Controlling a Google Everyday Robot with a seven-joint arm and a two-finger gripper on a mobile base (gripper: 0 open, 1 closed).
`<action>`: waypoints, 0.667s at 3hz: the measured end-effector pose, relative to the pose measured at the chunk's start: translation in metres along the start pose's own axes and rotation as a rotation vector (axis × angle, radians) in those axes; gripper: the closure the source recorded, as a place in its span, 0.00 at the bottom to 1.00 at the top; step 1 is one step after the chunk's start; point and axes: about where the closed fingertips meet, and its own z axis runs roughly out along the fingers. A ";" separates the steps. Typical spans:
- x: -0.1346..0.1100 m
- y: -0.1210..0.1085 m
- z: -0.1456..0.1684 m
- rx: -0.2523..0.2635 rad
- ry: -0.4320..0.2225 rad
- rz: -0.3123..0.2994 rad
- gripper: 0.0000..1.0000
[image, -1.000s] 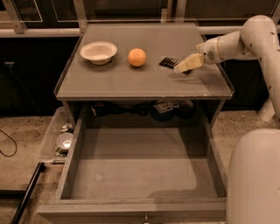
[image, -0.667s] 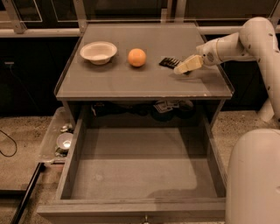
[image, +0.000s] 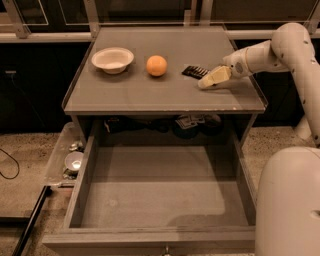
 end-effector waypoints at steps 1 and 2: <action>0.000 0.000 0.000 0.000 0.000 0.000 0.19; 0.000 0.000 0.000 0.000 0.000 0.000 0.42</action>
Offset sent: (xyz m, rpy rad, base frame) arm 0.0000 0.0000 0.0000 0.0000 0.0000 0.0000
